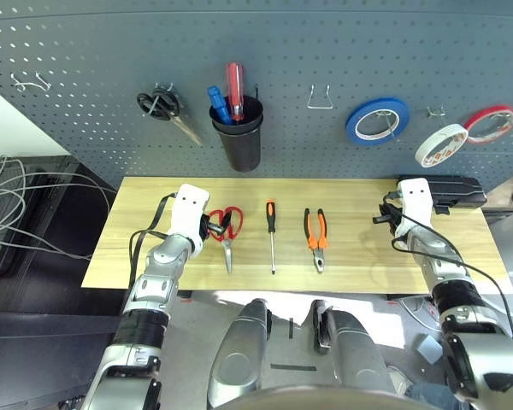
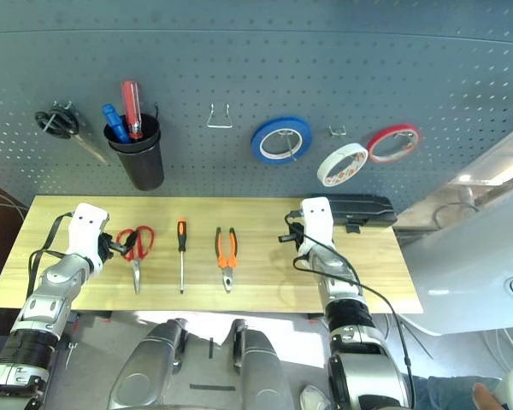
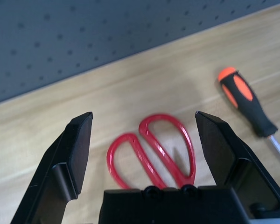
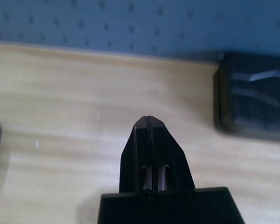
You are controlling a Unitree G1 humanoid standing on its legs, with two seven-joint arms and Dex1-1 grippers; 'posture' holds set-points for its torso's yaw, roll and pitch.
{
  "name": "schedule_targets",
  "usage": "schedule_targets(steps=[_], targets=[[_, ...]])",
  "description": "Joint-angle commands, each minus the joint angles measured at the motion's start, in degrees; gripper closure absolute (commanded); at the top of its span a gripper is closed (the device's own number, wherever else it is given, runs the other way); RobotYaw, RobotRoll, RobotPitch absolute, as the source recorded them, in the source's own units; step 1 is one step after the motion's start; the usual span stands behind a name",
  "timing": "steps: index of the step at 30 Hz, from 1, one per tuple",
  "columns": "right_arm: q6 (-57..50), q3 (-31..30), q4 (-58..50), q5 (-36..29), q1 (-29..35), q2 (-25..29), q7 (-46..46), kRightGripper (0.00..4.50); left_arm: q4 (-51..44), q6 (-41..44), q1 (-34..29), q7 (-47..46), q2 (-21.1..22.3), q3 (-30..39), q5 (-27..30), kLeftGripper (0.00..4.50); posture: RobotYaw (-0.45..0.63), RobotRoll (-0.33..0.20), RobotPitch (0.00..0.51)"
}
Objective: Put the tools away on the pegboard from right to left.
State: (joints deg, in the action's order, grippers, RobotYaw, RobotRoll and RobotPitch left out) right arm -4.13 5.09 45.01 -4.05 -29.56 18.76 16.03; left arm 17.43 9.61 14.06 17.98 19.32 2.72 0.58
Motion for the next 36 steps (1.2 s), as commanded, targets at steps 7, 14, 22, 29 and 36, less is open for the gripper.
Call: schedule_targets(steps=[7, 14, 22, 29, 36], targets=[[-26.23, -4.08, -16.08, -2.41, 2.0, -3.5, 5.57, 3.86, -0.54, 1.78, 0.05, 5.35, 3.17, -0.86, 0.4, 0.0, 0.11, 0.0, 0.26], [-34.87, -9.17, -25.63, -1.87, 2.4, -4.33, 8.27, 2.91, -0.16, 1.59, 0.23, 7.39, 4.34, -1.34, -0.02, 0.0, 0.11, 0.0, 0.251], [-64.59, -8.96, -33.78, -5.67, -1.98, -9.22, 5.21, 1.42, -0.8, 1.96, 0.33, 9.44, 6.12, -1.71, -0.29, 0.0, 0.12, 0.0, 0.246], [-72.82, -6.97, -26.85, -4.29, -8.07, -13.16, -0.74, 0.85, -0.66, 2.08, 0.63, 11.68, 7.71, -2.7, -0.6, 0.0, 0.13, 0.0, 0.246], [-74.4, -7.27, -23.14, -3.0, -9.91, -13.11, -4.66, 0.57, -0.55, 1.94, 0.53, 12.92, 8.64, -3.09, -0.64, 0.0, 0.14, 0.0, 0.248]])
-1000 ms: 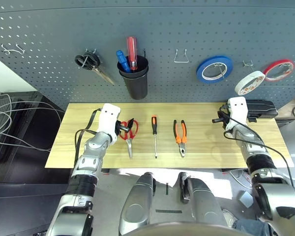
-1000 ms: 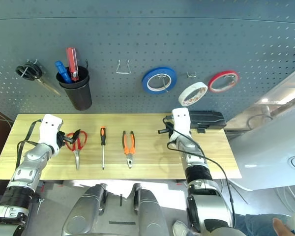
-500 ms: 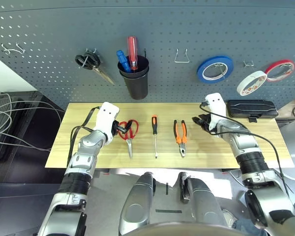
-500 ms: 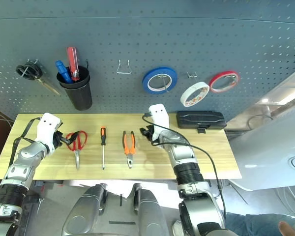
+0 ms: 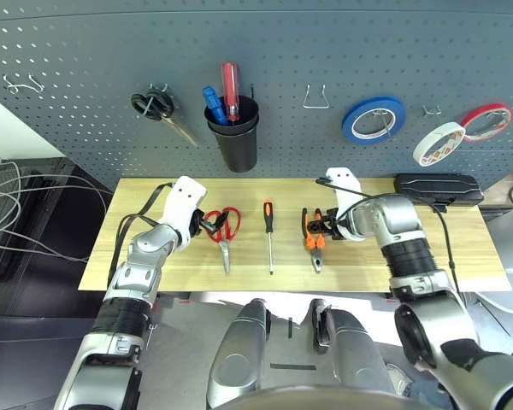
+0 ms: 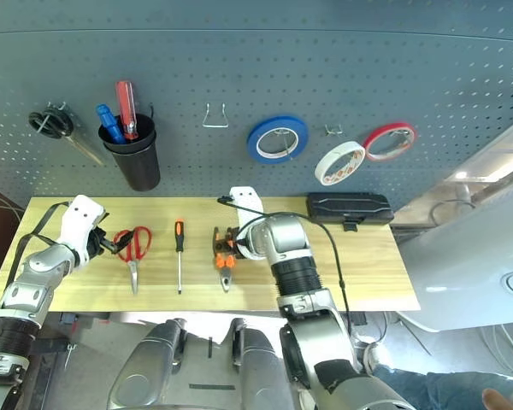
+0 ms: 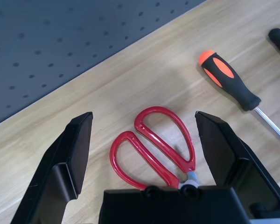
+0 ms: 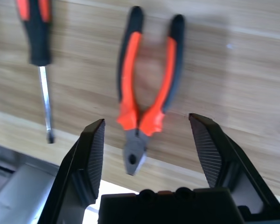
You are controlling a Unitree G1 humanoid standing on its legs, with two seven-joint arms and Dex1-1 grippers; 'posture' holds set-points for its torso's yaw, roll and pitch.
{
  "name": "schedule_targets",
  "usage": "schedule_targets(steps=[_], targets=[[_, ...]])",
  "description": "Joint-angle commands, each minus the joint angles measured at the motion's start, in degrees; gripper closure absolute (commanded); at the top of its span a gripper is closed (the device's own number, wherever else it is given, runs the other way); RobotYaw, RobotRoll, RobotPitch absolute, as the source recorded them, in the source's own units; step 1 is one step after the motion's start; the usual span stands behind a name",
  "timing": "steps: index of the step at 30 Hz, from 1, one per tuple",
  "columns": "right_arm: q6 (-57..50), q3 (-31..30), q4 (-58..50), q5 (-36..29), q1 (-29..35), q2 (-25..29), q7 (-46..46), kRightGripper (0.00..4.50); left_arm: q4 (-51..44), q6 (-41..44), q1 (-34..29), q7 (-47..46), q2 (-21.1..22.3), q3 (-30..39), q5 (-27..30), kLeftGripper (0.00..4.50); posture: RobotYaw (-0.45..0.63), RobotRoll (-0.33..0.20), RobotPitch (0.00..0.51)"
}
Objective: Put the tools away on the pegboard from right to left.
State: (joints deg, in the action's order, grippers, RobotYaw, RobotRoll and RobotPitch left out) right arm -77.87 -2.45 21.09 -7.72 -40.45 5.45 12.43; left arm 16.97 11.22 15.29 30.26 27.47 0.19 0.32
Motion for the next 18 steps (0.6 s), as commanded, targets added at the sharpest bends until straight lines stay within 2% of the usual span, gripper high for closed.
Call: schedule_targets(steps=[1, 2, 5, 11, 18], targets=[[-0.52, 0.06, 0.34, 0.63, 1.64, 0.45, -1.18, 0.57, -0.04, 0.29, -0.73, 0.68, 0.6, -0.6, -0.36, 0.0, 0.14, 0.0, 0.247], [-0.43, -0.13, -0.21, 0.55, 2.42, 0.69, -1.21, 0.57, -0.05, 0.27, -0.77, 0.7, 0.65, -0.64, -0.36, 0.0, 0.14, 0.0, 0.248], [-0.14, -1.03, -2.39, 0.52, 6.1, 1.25, -1.47, 0.11, 0.17, 0.05, -0.97, 0.82, 0.73, -0.76, -0.41, 0.0, 0.13, 0.0, 0.249], [3.88, -0.97, -1.9, 1.11, 10.58, -0.07, -2.98, 0.11, 0.49, -0.22, -1.03, 0.96, 0.8, -0.94, -0.45, 0.0, 0.13, 0.0, 0.252], [6.78, -0.86, -1.72, 1.2, 10.43, -3.04, -4.23, 0.11, 0.53, -0.4, -0.93, 1.15, 0.95, -0.98, -0.5, 0.0, 0.14, 0.0, 0.255]])
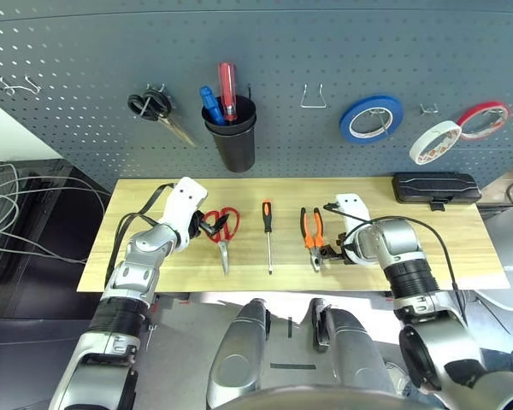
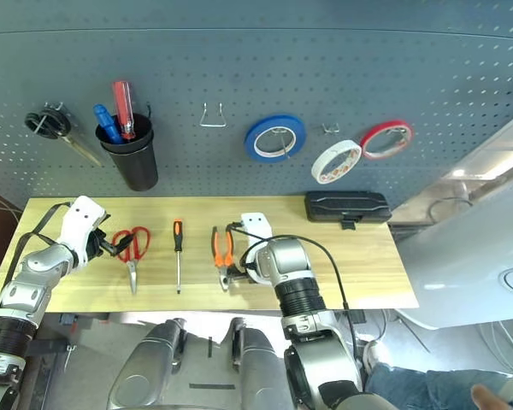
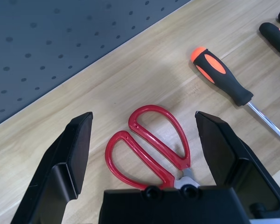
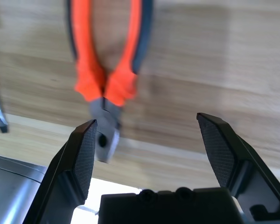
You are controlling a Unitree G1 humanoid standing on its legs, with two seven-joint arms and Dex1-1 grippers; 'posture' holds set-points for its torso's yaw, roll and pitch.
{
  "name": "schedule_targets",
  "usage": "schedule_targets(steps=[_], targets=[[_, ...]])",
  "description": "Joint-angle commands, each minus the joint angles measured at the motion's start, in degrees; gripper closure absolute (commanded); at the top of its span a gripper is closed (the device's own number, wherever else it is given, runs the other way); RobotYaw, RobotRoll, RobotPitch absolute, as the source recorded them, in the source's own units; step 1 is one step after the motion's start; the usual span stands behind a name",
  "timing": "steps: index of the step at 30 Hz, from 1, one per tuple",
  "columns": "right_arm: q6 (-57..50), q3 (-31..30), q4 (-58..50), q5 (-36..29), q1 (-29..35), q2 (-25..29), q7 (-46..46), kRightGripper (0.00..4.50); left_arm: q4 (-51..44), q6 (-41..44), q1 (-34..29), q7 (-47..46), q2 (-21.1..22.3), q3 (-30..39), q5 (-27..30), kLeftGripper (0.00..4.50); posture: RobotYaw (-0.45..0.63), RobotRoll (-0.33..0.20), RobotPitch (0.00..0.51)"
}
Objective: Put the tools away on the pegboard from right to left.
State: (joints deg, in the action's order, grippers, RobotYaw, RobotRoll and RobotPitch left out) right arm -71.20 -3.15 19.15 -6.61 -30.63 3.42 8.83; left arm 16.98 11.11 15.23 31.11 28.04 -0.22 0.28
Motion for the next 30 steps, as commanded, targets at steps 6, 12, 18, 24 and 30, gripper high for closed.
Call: schedule_targets(steps=[6, 12, 18, 24, 30], targets=[[2.73, -0.16, 2.51, 0.52, -0.46, -1.73, -0.96, 0.11, 0.26, -0.26, -0.98, 0.25, 0.47, -0.53, -0.49, 0.0, 0.15, 0.0, 0.255], [10.3, 0.39, 11.04, 1.28, -3.11, -1.81, -1.32, 0.11, 0.34, -0.38, -1.01, 0.11, 0.48, -0.46, -0.47, 0.0, 0.15, 0.0, 0.256], [15.31, 0.17, 16.61, 1.51, -3.91, -2.75, -0.93, 0.11, 0.21, -0.37, -1.02, 0.08, 0.34, -0.58, -0.47, 0.0, 0.15, 0.0, 0.26], [20.86, -0.55, 22.4, 2.35, -4.44, -3.79, -0.36, 0.11, 0.3, -0.42, -1.06, 0.07, 0.27, -0.74, -0.5, 0.0, 0.15, 0.0, 0.264], [20.71, -1.06, 23.28, 2.88, -5.13, -3.75, 0.78, 0.27, 0.06, -0.36, -1.43, 0.01, 0.27, -0.67, -0.43, 0.0, 0.15, 0.0, 0.264]])
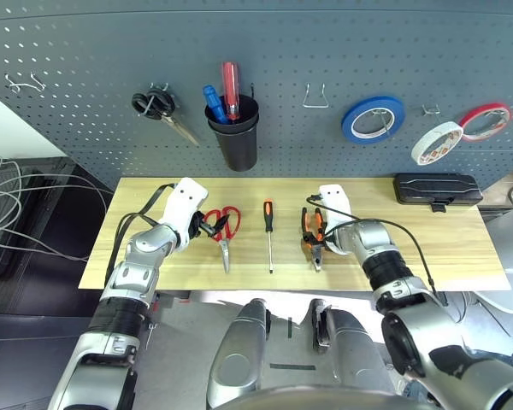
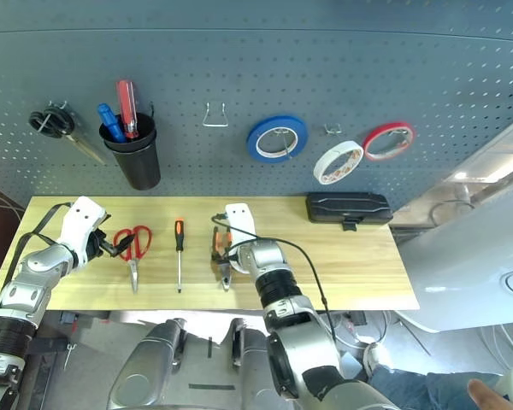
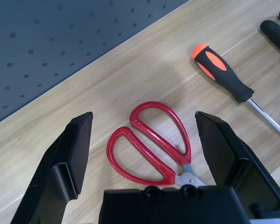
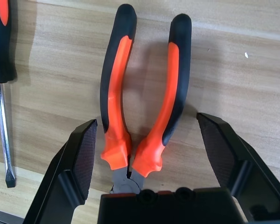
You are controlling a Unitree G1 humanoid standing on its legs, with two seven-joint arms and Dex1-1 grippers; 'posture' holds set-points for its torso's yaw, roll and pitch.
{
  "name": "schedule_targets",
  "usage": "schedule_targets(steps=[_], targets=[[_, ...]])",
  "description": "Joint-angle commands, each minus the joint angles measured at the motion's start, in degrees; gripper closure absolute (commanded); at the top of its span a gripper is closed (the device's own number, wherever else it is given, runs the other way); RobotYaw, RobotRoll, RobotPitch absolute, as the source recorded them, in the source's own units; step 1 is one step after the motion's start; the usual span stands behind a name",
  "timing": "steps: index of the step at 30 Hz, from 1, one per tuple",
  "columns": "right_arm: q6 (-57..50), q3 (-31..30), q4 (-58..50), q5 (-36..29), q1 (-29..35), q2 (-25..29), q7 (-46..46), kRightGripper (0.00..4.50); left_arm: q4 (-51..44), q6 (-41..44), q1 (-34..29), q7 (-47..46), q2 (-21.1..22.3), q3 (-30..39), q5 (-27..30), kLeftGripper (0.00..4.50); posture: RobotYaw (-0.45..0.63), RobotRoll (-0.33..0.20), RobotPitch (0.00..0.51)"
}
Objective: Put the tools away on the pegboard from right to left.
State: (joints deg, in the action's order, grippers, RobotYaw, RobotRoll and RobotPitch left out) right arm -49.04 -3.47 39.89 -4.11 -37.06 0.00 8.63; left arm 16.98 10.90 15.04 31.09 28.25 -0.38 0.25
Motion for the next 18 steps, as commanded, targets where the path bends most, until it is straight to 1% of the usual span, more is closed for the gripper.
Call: schedule_targets(steps=[1, 2, 5, 7, 11, 14, 17, 18], targets=[[-1.7, -0.83, 2.37, 0.43, 1.35, -0.35, 1.12, 0.49, 0.01, -0.14, -1.31, 0.02, 0.07, -0.49, -0.41, 0.0, 0.16, 0.0, 0.263], [-1.92, -0.89, 2.28, 0.47, 1.4, -0.38, 1.23, 0.72, -0.03, -0.15, -1.36, 0.01, 0.08, -0.48, -0.41, 0.0, 0.16, 0.0, 0.263], [-3.09, -1.11, 1.41, 0.54, 1.66, -0.55, 1.58, 1.71, -0.08, -0.16, -1.42, 0.03, 0.13, -0.45, -0.39, 0.0, 0.15, 0.0, 0.262], [-4.31, -1.28, 0.24, 0.54, 1.9, -0.71, 1.67, 2.09, -0.02, -0.19, -1.39, 0.05, 0.17, -0.45, -0.4, 0.0, 0.15, 0.0, 0.262], [-6.68, -1.28, -2.74, 0.42, 2.28, -0.65, 1.53, 2.12, -0.03, -0.15, -1.25, 0.1, 0.18, -0.5, -0.42, 0.0, 0.15, 0.0, 0.261], [-9.13, -1.31, -7.6, -0.12, 3.28, 0.01, 2.26, 2.12, -0.81, 0.13, -1.35, 0.15, 0.11, -0.53, -0.32, 0.0, 0.15, 0.0, 0.262], [-11.87, -2.79, -16.61, -1.18, 5.84, 2.41, 5.59, 2.14, -3.25, -0.37, -2.25, 0.14, -0.29, 0.05, 0.59, 0.0, 0.15, 0.0, 0.263], [-11.88, -4.1, -21.1, -1.85, 7.07, 4.11, 8.05, 2.14, -4.57, -0.74, -2.77, -0.02, -0.61, 0.51, 1.17, 0.0, 0.15, 0.0, 0.262]])
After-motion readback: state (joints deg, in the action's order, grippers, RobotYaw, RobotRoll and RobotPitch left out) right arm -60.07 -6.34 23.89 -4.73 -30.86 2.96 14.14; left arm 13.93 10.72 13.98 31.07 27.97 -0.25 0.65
